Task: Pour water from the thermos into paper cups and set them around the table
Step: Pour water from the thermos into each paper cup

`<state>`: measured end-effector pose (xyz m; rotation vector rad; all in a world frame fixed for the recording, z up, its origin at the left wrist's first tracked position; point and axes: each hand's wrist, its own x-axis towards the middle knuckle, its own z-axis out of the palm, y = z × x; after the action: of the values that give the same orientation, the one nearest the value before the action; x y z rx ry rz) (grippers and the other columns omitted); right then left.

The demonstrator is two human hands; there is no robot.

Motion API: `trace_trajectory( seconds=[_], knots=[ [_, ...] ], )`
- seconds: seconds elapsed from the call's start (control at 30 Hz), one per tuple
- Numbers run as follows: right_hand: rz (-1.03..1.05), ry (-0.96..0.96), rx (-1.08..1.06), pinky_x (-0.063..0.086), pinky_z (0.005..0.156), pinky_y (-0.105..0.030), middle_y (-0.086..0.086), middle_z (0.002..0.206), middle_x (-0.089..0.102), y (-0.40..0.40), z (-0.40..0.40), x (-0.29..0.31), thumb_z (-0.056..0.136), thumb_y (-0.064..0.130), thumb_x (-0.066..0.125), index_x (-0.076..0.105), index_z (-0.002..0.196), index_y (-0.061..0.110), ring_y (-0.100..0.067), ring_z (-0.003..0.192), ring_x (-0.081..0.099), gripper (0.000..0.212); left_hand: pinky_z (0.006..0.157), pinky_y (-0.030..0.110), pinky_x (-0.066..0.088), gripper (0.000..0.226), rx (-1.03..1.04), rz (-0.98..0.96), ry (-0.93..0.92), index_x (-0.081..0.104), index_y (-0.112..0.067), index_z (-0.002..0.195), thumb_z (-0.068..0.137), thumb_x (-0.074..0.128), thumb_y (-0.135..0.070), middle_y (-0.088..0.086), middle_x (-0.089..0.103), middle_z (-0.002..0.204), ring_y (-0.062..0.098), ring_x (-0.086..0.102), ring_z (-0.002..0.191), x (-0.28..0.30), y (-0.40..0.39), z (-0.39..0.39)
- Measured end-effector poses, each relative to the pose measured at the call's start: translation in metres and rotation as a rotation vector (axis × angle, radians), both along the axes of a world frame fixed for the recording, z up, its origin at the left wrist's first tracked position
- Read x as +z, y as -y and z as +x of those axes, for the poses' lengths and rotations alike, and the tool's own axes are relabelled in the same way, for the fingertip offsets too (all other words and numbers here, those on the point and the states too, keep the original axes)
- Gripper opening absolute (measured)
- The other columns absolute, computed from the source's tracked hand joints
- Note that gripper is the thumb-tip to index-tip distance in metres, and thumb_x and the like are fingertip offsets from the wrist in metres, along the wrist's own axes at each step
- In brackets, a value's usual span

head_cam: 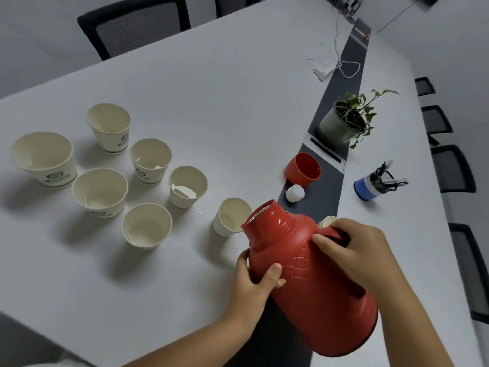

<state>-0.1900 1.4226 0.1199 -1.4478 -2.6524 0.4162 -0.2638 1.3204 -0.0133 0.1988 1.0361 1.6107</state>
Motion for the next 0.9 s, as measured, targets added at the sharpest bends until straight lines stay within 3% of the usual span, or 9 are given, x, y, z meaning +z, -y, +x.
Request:
trace_trajectory(
  seconds=[0.17,0.3,0.47,0.9],
  knots=[
    [0.018,0.051,-0.044,0.036,0.056,-0.015,-0.001,0.069,0.063,-0.003,-0.010,0.001,0.072,0.030,0.069,0.065,0.071,0.015,-0.007,0.066,0.054,0.015,0.058,0.011,0.051,0.036,0.024,-0.015,0.088,0.045,-0.027,0.100,0.069,0.063,-0.030,0.001,0.059,0.097,0.004,0.068,0.061,-0.003,-0.003,0.004],
    [-0.005,0.070,-0.058,0.039,0.060,-0.017,0.003,0.069,0.063,-0.007,-0.018,0.001,0.072,0.029,0.069,0.067,0.075,0.014,-0.006,0.067,0.055,0.016,0.058,0.011,0.051,0.049,0.016,-0.003,0.113,0.045,-0.027,0.101,0.057,0.063,-0.039,0.000,0.060,0.098,0.003,0.068,0.063,-0.001,-0.005,0.002],
    [-0.032,0.101,-0.052,0.036,0.055,-0.014,0.014,0.063,0.055,-0.011,-0.028,0.000,0.073,0.029,0.069,0.061,0.070,0.022,-0.004,0.064,0.052,0.011,0.059,0.011,0.051,0.045,0.028,-0.012,0.142,0.047,-0.025,0.101,0.060,0.063,-0.036,0.001,0.060,0.096,0.002,0.067,0.063,-0.003,-0.006,-0.001],
    [-0.063,0.125,-0.045,0.035,0.055,-0.014,0.011,0.064,0.054,-0.015,-0.031,-0.001,0.075,0.030,0.068,0.063,0.076,0.020,-0.004,0.065,0.052,0.011,0.059,0.010,0.050,0.054,0.031,-0.008,0.143,0.046,-0.026,0.104,0.055,0.062,-0.043,-0.001,0.059,0.092,0.000,0.066,0.063,-0.006,-0.007,-0.001]
  ],
)
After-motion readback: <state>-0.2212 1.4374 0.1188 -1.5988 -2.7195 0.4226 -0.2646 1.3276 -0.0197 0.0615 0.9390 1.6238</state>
